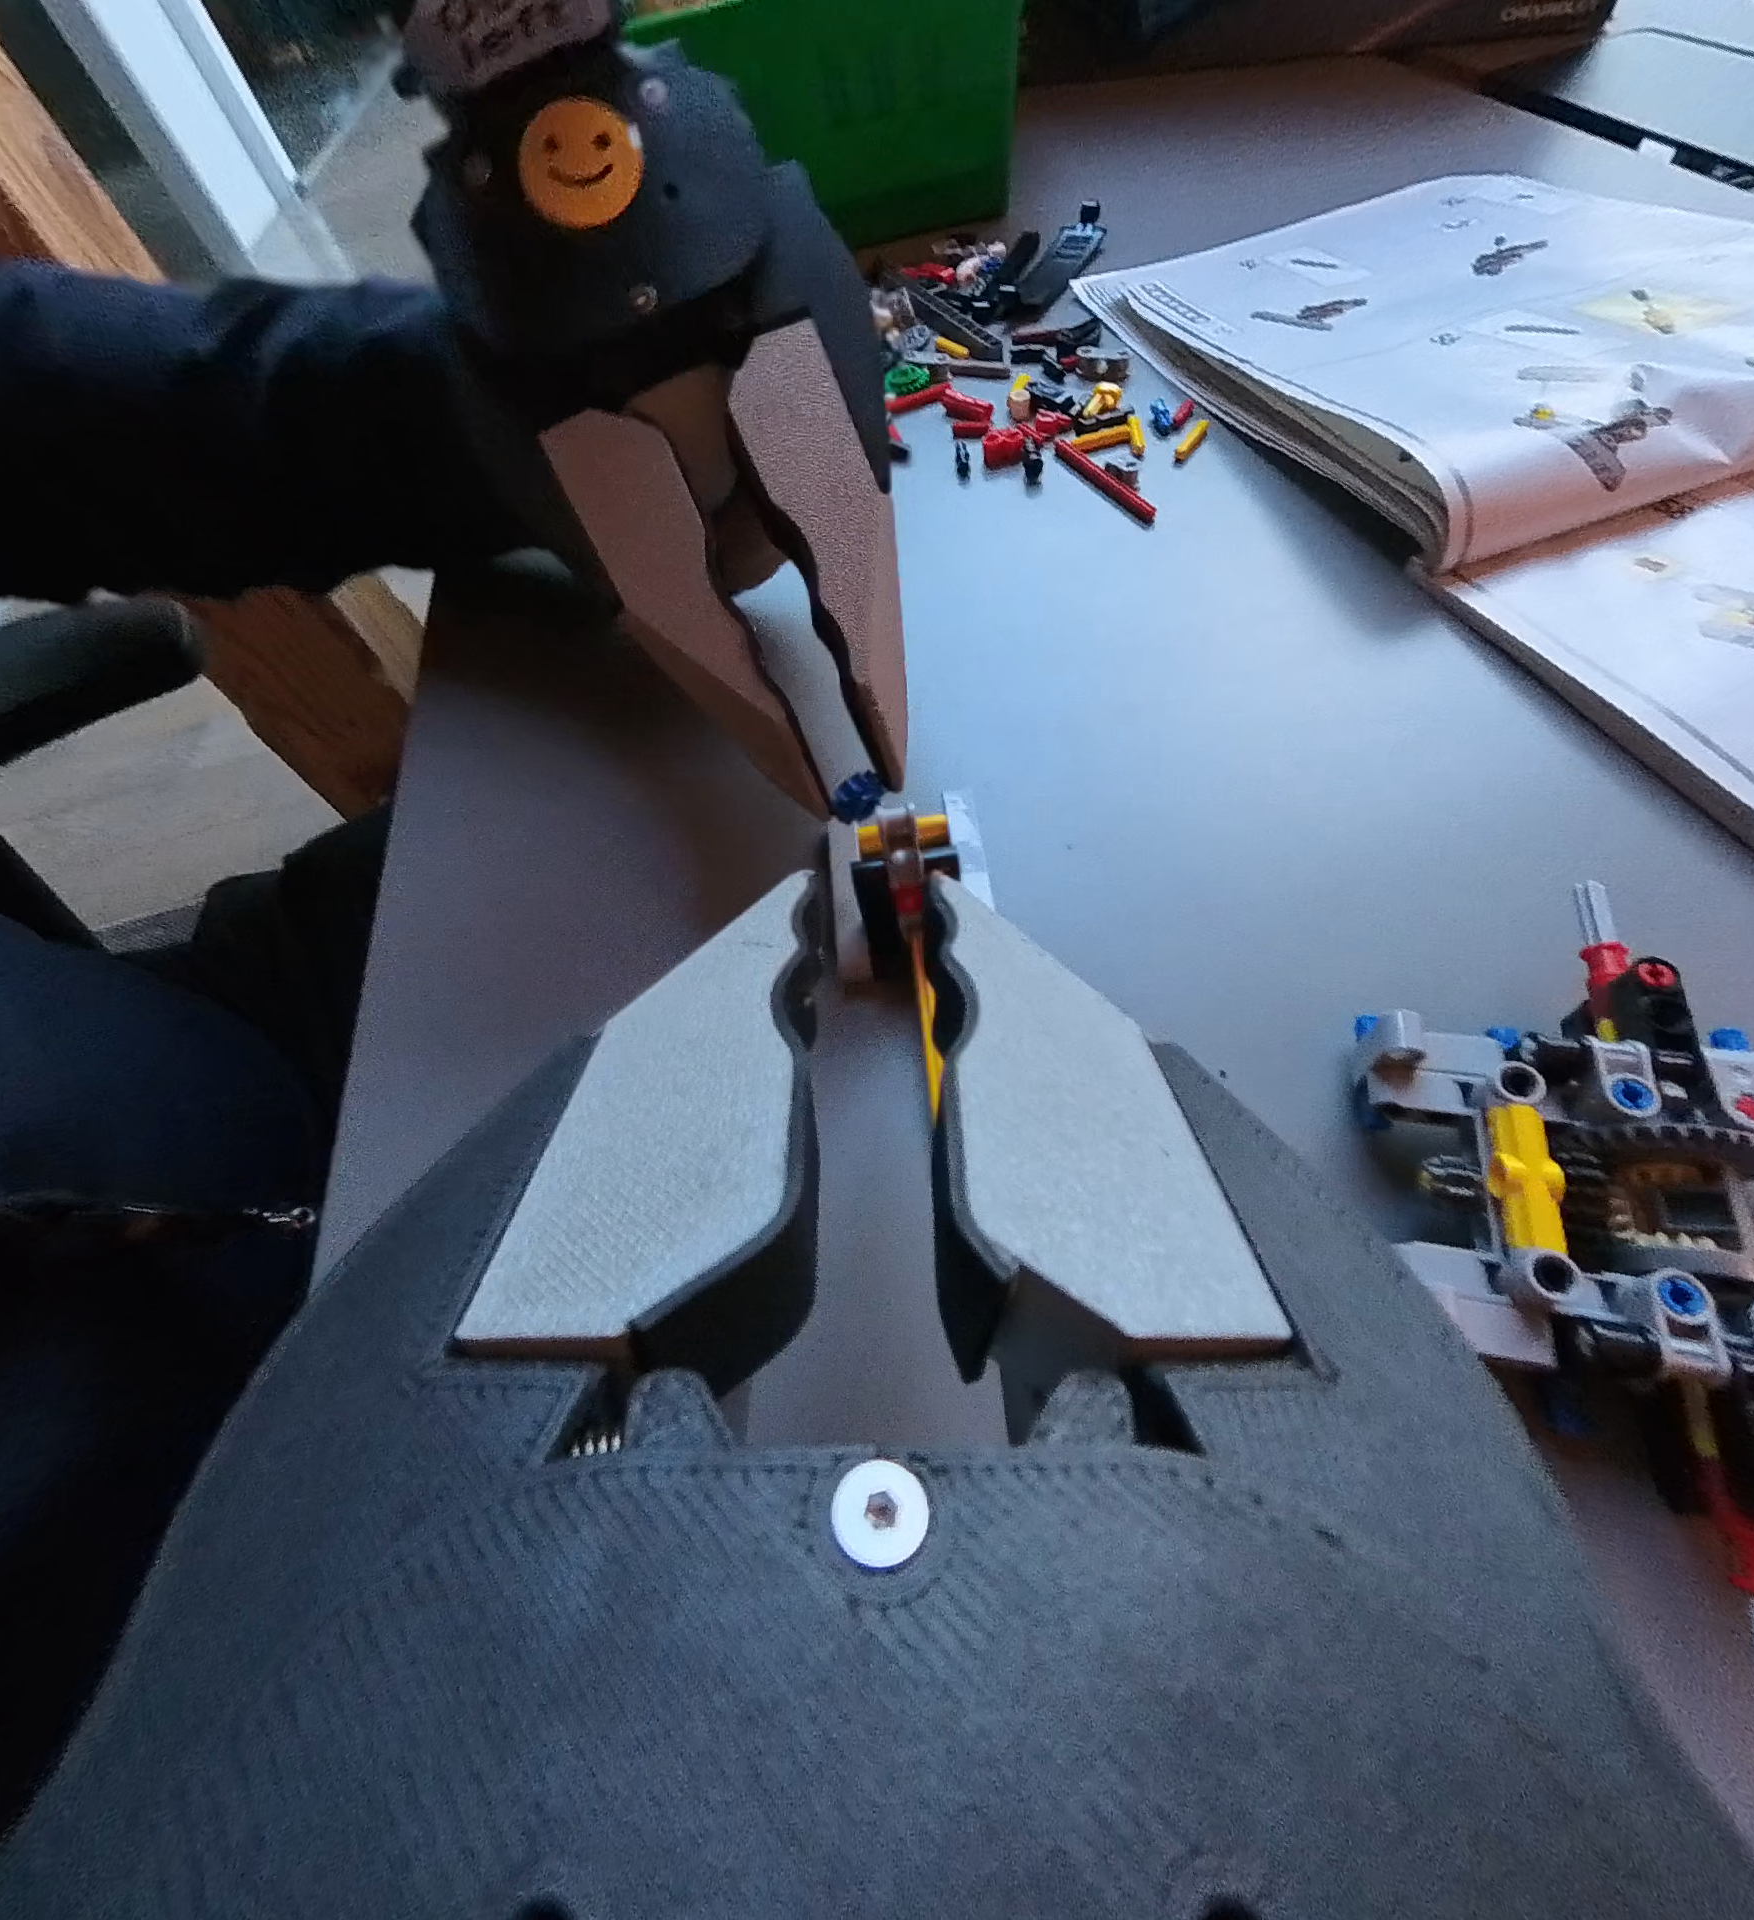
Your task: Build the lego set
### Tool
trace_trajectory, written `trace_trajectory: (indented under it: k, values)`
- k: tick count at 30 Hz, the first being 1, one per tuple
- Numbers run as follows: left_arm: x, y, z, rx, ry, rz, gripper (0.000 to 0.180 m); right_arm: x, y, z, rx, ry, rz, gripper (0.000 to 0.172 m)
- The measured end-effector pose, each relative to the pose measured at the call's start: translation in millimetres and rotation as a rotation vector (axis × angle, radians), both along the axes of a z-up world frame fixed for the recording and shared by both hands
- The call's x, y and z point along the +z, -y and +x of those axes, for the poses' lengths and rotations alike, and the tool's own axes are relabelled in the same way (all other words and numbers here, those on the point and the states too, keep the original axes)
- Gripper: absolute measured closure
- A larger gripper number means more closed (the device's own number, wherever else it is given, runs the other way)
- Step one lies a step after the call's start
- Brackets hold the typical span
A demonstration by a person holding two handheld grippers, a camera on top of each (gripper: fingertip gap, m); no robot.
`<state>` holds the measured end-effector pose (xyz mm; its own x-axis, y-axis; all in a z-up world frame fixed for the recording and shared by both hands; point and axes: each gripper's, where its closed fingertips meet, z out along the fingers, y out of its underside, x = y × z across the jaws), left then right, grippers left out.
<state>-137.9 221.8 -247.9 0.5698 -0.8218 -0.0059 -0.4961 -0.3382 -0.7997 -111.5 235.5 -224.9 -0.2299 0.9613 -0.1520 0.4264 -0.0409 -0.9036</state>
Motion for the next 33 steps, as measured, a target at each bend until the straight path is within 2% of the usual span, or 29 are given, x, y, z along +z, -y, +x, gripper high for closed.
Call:
trace_trajectory:
  k: [4, 9, 15, 18, 22, 30, 33]
  values:
    - [-9, -5, 8, 0.003, 0.082, -0.163, 0.170, -11, -2, 3, -0.002, 0.061, 0.073, 0.158]
    - [-21, -10, 4, 0.021, 0.029, -0.198, 0.170, -32, -2, 4, 0.004, 0.170, 0.194, 0.155]
    - [-22, -10, 4, 0.007, 0.045, -0.232, 0.170, -49, -5, 4, 0.022, 0.263, 0.275, 0.161]
    - [-22, -11, 5, -0.008, 0.055, -0.251, 0.171, -49, -5, 3, 0.036, 0.262, 0.287, 0.171]
    - [-21, -11, 7, -0.047, 0.073, -0.284, 0.171, -49, -5, 3, 0.048, 0.268, 0.247, 0.172]
    - [-21, -12, 5, -0.106, 0.063, -0.290, 0.170, -49, -5, 1, 0.046, 0.258, 0.290, 0.171]
    - [-18, -8, 5, -0.134, 0.054, -0.264, 0.161, -49, -5, 1, 0.047, 0.260, 0.278, 0.171]
